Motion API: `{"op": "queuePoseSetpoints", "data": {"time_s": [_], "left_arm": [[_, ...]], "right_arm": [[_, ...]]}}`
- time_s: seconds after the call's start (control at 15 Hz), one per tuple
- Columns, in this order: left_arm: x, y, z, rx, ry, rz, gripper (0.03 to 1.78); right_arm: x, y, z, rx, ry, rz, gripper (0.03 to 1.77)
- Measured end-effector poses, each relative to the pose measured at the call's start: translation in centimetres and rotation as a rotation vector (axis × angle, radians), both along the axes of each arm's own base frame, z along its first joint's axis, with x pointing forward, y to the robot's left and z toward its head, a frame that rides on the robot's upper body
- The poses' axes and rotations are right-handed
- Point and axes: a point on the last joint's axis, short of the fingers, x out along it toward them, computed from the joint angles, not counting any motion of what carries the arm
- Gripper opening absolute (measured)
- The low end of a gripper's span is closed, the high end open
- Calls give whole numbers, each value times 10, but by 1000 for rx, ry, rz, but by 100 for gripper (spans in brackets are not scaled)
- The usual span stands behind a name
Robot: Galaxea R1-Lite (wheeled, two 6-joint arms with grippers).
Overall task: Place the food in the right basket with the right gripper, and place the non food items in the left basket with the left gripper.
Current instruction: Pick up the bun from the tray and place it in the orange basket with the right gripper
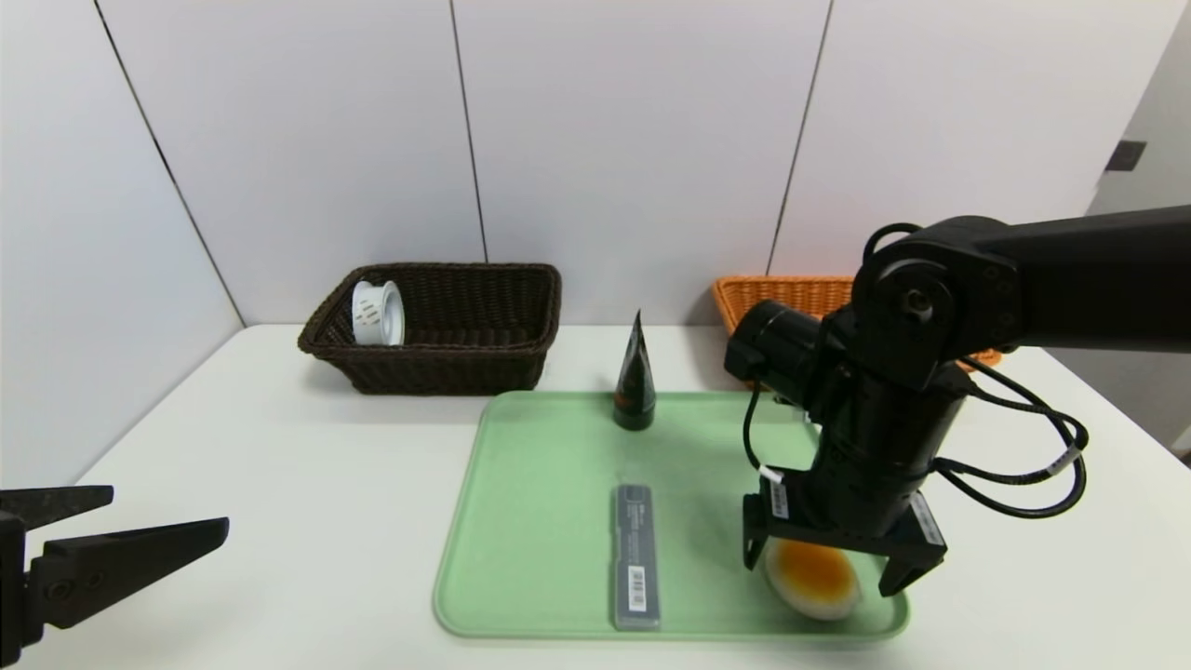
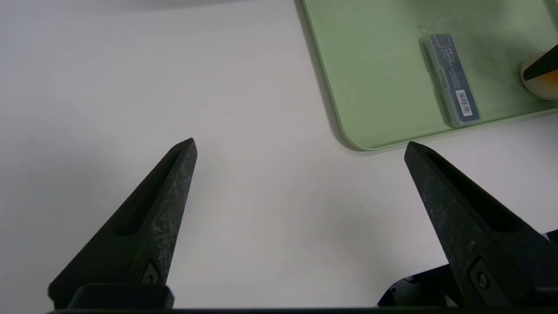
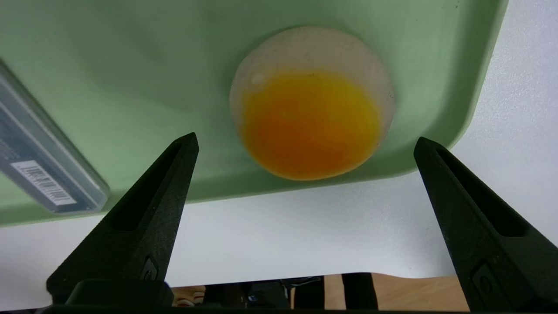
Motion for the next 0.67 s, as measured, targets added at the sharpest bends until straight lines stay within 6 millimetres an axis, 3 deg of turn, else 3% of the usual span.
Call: {"op": "queuePoseSetpoints", "data": {"time_s": [0.33,0.53,0.67], "left_arm": [[0,0,0,2,1,-1,169],[0,0,0,1,-1,-1,169],[0,0,0,2,0,-1,169]], "right_arm": [[5,-5,-9,-1,8,-19,165],[8,-6,-11,18,14,-26,115],[8,-5,-12,23,19,-25,93]]}}
